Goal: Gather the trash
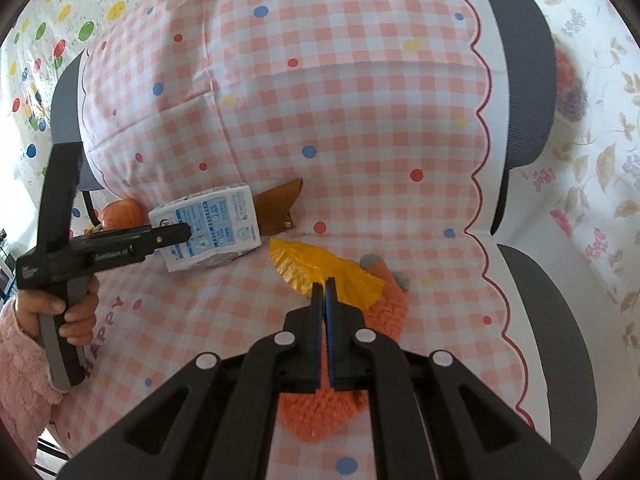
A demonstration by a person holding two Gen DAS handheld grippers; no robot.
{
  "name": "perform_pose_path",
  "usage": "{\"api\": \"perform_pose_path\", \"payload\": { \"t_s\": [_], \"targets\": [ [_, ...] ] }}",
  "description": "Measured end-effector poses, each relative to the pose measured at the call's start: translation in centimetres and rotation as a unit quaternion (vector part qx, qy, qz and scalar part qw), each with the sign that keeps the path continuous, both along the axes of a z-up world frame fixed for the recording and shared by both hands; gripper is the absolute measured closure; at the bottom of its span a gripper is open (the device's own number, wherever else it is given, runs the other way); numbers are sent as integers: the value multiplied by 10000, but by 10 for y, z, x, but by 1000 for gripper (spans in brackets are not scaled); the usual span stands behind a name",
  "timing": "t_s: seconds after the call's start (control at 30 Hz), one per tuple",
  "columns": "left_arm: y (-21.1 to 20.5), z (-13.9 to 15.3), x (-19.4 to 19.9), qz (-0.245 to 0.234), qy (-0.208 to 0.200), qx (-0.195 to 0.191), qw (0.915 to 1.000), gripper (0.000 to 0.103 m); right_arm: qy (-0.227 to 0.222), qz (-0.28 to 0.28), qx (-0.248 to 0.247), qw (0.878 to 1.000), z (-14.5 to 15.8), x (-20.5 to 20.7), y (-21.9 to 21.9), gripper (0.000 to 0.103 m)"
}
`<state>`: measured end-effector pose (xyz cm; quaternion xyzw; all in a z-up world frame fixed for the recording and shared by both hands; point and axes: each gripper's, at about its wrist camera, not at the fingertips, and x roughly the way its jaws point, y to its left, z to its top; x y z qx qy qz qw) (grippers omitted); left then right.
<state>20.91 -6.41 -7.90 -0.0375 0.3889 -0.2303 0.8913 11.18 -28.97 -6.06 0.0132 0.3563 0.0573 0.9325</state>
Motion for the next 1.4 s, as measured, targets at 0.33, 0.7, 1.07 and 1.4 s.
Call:
{"api": "perform_pose_path", "payload": {
  "t_s": [0.33, 0.7, 1.07, 1.4],
  "targets": [
    [5, 36, -108, 622, -616, 409, 9953, 58, -110, -145, 8, 9998, 7, -61, -3, 101],
    [-10, 45, -216, 335, -819, 122, 9960, 58, -169, -428, 305, 9985, 10, -161, -20, 101],
    [-62, 30, -292, -639, -883, -67, 9940, 58, -175, -1228, 333, 9917, -6, -262, -47, 101],
    [-113, -3, -348, -1494, -621, -71, 9868, 58, 130, -2000, 305, 9792, -44, -342, -72, 101]
  ]
}}
